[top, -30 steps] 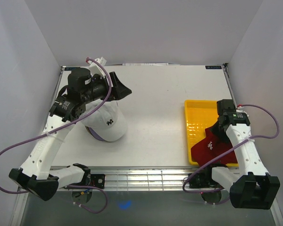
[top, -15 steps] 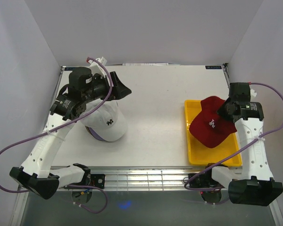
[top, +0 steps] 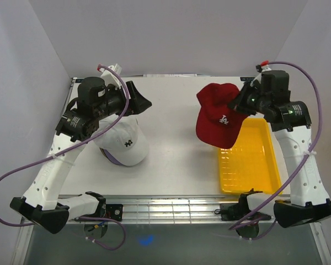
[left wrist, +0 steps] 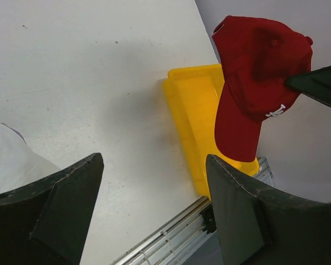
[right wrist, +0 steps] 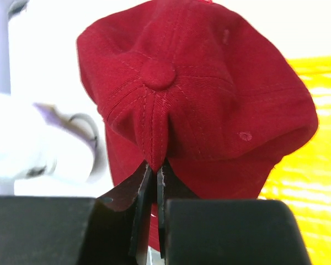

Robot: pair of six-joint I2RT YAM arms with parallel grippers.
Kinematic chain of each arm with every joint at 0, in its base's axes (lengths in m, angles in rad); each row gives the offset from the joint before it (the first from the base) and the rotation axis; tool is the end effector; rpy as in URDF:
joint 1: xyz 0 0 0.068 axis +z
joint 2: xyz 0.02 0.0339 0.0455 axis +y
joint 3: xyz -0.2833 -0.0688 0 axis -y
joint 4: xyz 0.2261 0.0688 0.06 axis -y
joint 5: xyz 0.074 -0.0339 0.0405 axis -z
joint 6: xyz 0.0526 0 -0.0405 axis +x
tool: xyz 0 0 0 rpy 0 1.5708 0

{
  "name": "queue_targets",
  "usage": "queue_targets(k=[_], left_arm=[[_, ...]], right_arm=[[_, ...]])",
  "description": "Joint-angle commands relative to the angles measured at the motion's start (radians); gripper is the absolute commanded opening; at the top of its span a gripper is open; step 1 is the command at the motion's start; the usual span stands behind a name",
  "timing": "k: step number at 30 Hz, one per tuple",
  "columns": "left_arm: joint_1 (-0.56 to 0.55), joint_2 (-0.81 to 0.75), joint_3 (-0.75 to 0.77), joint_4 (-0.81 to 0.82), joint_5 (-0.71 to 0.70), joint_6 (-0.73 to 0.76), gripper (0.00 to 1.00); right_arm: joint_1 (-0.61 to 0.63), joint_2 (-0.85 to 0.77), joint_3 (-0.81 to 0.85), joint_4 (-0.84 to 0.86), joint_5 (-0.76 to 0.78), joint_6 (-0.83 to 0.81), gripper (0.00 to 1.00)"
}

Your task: Stack the hats

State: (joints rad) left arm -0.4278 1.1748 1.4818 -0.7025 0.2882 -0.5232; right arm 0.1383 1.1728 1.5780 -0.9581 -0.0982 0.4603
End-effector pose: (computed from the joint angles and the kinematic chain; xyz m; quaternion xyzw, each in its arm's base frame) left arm 0.1967 -0.1061 0.4525 0.0403 0.8265 -0.3574 0.4331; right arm 0.1992 0.0329 0.4526 0.1162 0.8648 0.1845 0.4524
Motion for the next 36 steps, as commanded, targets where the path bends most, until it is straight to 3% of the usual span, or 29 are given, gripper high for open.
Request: queue_targets(k=[1, 2, 7, 12, 17, 23, 29, 36], left_arm=[[-0.003, -0.033, 0.049, -0.005, -0.079, -0.003, 0.86], [-0.003, -0.040, 0.061, -0.017, -0.108, -0.006, 0.85], [-0.003, -0.098, 0.205, -0.055, -0.331, -0.049, 0.86], [-0.003, -0.119, 0.334, -0.078, -0.420, -0.054, 0.86], [-0.003, -0.182, 0.366, -0.034, -0.484, -0.063, 0.86], [-0.003, -0.181, 0.417, -0.046, -0.503, -0.040, 0.87], [-0.003, -0.176, 0.394, -0.045, -0.492, -0.031, 0.87], [-0.005, -0.181, 0.373, -0.035, -0.483, -0.028, 0.88]], right_arm=[[0.177, 0.068, 0.101, 0.108, 0.006, -0.009, 0.08], [0.266, 0.121, 0.132, 0.114, 0.055, -0.005, 0.08], [0.398, 0.258, 0.298, 0.232, 0.032, 0.012, 0.08], [0.524, 0.456, 0.473, 0.329, -0.072, -0.012, 0.08], [0.615, 0.711, 0.809, 0.285, -0.147, -0.015, 0.08], [0.690, 0.731, 0.702, 0.485, -0.184, 0.024, 0.08], [0.765, 0.815, 0.786, 0.487, -0.173, -0.002, 0.08], [0.785, 0.843, 0.749, 0.498, -0.196, -0.014, 0.08]])
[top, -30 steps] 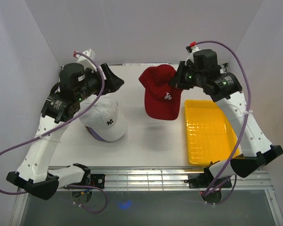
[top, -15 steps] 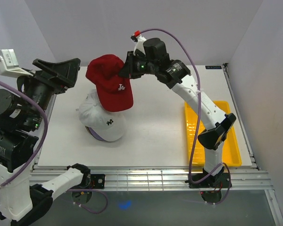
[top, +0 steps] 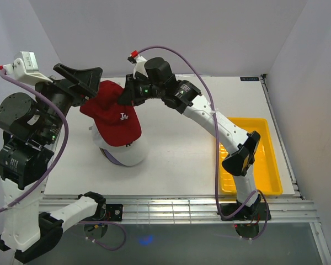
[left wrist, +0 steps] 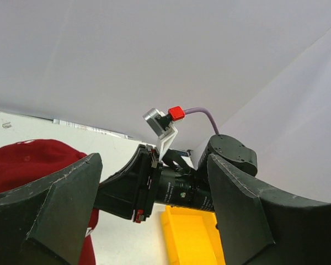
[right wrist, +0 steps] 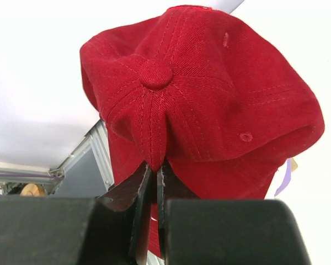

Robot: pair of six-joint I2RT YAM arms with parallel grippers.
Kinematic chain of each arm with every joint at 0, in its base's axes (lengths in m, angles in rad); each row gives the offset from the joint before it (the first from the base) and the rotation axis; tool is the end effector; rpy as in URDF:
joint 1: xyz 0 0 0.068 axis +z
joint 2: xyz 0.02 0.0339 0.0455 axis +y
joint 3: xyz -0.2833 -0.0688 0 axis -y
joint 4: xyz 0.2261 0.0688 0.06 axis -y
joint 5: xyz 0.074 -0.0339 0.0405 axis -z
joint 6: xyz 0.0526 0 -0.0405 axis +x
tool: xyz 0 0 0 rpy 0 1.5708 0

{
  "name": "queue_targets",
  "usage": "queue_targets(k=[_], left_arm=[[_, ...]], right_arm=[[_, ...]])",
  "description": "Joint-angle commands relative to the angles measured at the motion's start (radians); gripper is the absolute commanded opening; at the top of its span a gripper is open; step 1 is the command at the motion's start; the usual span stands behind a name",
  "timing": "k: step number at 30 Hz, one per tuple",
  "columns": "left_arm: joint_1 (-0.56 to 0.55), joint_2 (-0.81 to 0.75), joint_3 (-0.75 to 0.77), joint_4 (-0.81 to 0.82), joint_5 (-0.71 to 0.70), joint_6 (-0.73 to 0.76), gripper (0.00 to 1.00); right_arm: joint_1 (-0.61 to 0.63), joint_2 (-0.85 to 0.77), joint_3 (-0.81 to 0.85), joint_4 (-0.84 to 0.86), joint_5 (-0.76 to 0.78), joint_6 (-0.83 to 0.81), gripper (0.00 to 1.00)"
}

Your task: Stack the hats

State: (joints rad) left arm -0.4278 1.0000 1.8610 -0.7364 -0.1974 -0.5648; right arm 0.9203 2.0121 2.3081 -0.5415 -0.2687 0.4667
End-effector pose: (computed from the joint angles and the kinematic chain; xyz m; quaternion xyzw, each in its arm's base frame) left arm 0.0892 -0.0294 0.5781 -0.1188 0.6519 -0.2979 0.6871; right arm 0.2679 0.3751 0.4627 -0.2560 0.7427 0.4709 0.4013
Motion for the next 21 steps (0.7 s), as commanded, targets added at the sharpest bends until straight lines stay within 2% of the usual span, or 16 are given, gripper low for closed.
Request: queue_targets(k=[1, 21], left_arm=[[-0.005, -0.004, -0.011, 0.002, 0.006, 0.014, 0.88], [-0.005, 0.022, -0.072, -0.014, -0.020, 0.034, 0.89]], right_arm=[[0.012, 0.011, 0.025, 0.078, -0.027, -0.029, 0.08], [0.060, 0.033, -0.012, -0.006, 0.002, -0.123, 0.08]])
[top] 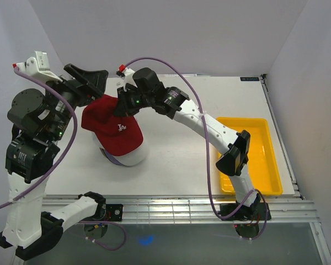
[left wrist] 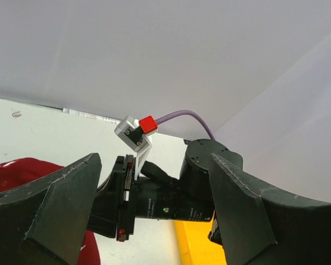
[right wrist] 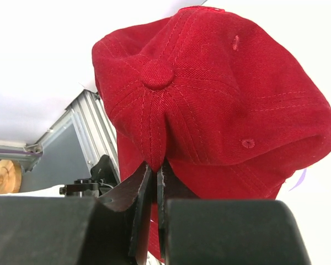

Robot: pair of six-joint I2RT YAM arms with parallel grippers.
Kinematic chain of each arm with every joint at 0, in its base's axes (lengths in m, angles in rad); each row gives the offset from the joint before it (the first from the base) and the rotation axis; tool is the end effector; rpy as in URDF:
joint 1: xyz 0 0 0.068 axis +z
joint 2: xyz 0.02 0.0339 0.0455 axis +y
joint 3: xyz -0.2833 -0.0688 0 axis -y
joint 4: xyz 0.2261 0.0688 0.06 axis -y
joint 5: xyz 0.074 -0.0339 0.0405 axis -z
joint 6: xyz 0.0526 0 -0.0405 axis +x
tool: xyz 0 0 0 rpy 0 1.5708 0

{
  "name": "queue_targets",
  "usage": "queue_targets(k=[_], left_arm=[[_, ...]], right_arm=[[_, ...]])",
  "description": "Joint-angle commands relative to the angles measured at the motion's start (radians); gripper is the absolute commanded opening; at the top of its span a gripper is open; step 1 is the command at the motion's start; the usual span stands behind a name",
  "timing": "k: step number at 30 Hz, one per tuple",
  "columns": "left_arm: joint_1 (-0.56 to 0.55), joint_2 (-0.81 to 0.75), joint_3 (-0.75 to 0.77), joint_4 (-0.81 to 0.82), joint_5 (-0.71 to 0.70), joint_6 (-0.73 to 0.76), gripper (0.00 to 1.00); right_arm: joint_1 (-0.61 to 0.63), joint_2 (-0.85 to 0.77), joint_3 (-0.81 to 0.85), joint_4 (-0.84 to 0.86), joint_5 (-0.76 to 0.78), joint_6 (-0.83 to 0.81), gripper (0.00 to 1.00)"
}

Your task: Stack the hats

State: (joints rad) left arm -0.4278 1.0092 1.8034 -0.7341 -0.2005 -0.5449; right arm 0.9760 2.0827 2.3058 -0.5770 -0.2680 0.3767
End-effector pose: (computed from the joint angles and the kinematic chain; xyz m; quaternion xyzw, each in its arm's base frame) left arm 0.1045 -0.0362 0.5642 -0.1127 0.6767 -0.2779 0.6724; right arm 0.2591 0.4078 0.4258 -0.3130 0.7544 0.4401 0.3731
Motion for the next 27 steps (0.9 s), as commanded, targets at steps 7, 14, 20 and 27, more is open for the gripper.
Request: queue_targets(k=[7, 14, 20, 27], left_arm=[[-0.005, 0.060, -0.044, -0.036, -0.036, 0.005, 0.89], [-0.005, 0.115, -0.075, -0.056, -0.082, -0.003, 0.89], [0.000, 0.193, -0.055, -0.071, -0.191, 0.023, 0.87], [0.194, 0.310, 0.008, -0.128, -0.032, 0.030, 0.79]], right_arm=[[0.013, -0.047, -0.054, 0.022, 0.013, -0.044, 0.08], [0.029, -0.084, -0.117, 0.029, 0.038, -0.061, 0.08], [0.044, -0.107, -0.163, 0.042, 0.056, -0.079, 0.09], [0.059, -0.128, -0.220, 0.060, 0.087, -0.111, 0.13]])
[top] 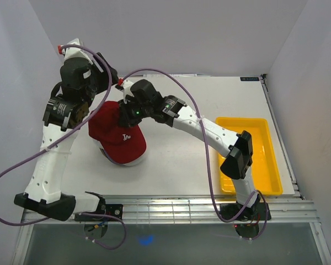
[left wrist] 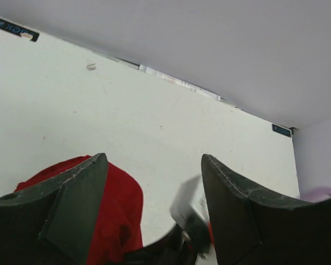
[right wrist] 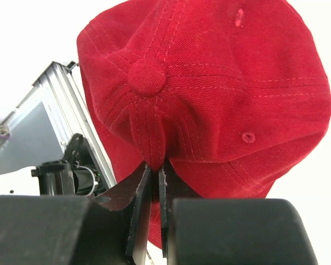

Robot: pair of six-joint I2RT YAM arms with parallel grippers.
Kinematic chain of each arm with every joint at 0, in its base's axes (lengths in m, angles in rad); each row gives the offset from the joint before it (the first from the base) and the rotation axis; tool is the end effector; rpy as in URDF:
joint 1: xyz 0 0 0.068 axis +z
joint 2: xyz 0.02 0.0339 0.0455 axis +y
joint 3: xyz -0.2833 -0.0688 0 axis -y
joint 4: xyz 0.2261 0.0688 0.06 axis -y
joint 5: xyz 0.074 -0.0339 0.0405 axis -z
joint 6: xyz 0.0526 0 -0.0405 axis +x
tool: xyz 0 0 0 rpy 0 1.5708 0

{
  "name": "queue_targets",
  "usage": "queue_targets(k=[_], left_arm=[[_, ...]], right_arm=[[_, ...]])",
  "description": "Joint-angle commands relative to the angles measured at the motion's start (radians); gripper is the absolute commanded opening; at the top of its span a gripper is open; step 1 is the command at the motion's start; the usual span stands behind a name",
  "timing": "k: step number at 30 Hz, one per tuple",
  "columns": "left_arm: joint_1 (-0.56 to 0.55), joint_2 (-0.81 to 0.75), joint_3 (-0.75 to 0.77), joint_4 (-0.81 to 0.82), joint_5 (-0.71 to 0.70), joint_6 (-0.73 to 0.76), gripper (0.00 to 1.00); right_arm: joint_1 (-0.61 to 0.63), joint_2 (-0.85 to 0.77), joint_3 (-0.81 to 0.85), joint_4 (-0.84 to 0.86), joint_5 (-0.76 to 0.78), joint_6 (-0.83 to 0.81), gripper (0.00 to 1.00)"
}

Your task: Stack the hats

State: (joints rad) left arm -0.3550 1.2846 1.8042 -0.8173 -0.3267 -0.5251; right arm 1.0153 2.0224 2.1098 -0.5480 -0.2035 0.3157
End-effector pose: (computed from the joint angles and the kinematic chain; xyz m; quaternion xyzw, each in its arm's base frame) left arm 0.2167 -0.0623 0.5133 -0.1637 0.7824 -0.1315 0.5863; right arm 0.2420 0.4101 0.3921 -0.3400 0.7759 0.3916 0.3591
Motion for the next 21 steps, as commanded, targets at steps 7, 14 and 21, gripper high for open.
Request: queue_targets(k=[7, 14, 21], left_arm=[[0.306, 0.059, -0.092, -0.014, 0.325, -0.027, 0.63], [0.340, 0.042, -0.152, -0.009, 0.348, -0.036, 0.62], [0.353, 0.007, -0.252, -0.029, 0.342, -0.035, 0.54]], right_arm=[[0.034, -0.100, -0.079, 0.063, 0.065, -0.066, 0.23], [0.034, -0.142, -0.136, 0.112, 0.079, -0.070, 0.30], [0.034, -0.123, -0.111, 0.118, 0.069, -0.086, 0.31]])
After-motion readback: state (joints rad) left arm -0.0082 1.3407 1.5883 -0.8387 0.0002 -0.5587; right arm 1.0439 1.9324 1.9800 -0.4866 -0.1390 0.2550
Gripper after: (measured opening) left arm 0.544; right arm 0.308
